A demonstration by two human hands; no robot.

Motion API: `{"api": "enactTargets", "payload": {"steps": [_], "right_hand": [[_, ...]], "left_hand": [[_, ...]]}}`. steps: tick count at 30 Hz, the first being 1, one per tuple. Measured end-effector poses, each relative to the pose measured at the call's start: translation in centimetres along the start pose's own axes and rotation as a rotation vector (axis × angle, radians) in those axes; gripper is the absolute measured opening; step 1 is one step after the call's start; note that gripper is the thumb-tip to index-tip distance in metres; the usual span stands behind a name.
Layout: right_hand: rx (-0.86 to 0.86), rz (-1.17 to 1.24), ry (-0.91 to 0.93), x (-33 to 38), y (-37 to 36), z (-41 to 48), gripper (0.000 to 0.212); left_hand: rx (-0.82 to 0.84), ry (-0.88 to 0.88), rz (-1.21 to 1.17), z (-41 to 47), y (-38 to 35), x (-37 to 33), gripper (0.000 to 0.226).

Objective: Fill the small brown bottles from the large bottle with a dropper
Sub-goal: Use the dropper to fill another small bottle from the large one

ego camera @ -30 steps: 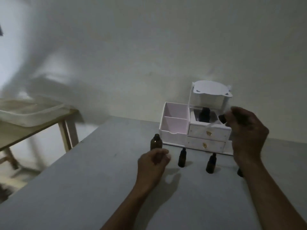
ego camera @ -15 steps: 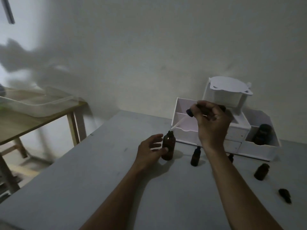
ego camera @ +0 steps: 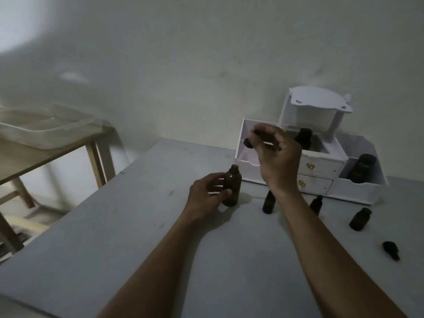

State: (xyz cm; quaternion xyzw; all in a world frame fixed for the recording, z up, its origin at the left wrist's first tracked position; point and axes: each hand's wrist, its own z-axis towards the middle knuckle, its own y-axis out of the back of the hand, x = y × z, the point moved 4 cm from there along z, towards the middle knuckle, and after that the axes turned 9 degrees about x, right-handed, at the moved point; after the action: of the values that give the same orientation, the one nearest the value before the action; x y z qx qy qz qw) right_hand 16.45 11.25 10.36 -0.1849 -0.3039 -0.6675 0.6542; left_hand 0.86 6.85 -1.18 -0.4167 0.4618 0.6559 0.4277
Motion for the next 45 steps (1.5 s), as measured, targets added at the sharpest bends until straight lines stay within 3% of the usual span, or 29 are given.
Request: {"api": "enactTargets", "payload": {"steps": [12,19,24,29,33,40,45], "right_hand": [[0.204,-0.164,-0.112,-3.3,-2.8,-2.2,0.019],[0.202,-0.166,-0.123,-4.0,-2.8,-2.6,0.024],[0.188,-0.138,-0.117,-3.0,-2.3,-3.3,0.035],[0.110,-0.234,-0.018,-1.7,3.5,-5.7,0.026],[0.052,-0.335,-0.055,-2.3,10.2,-8.7,0.022],[-0.179,-0.486,-0.337,-4.9,22.3,-12.2,0.020],[-0.183,-0.512,-0.555,-7.4,26.9,-14.3,0.026]], "left_hand": [[-0.013,0.010,0.026,0.1,0.0,0.4,0.045],[-0.006,0.016,0.074,0.1,-0.1,0.3,0.047],[-0.123,0.077,0.093,-1.8,0.7,-0.2,0.047],[-0.150,0.096,0.068,-5.3,-0.1,-2.5,0.033],[-0.058,0.114,0.100,-6.9,-2.5,-3.3,0.016],[0.240,0.113,0.179,-8.6,-10.4,-5.3,0.015],[0.339,0.076,0.171,-7.8,-16.9,-6.5,0.017]]}}
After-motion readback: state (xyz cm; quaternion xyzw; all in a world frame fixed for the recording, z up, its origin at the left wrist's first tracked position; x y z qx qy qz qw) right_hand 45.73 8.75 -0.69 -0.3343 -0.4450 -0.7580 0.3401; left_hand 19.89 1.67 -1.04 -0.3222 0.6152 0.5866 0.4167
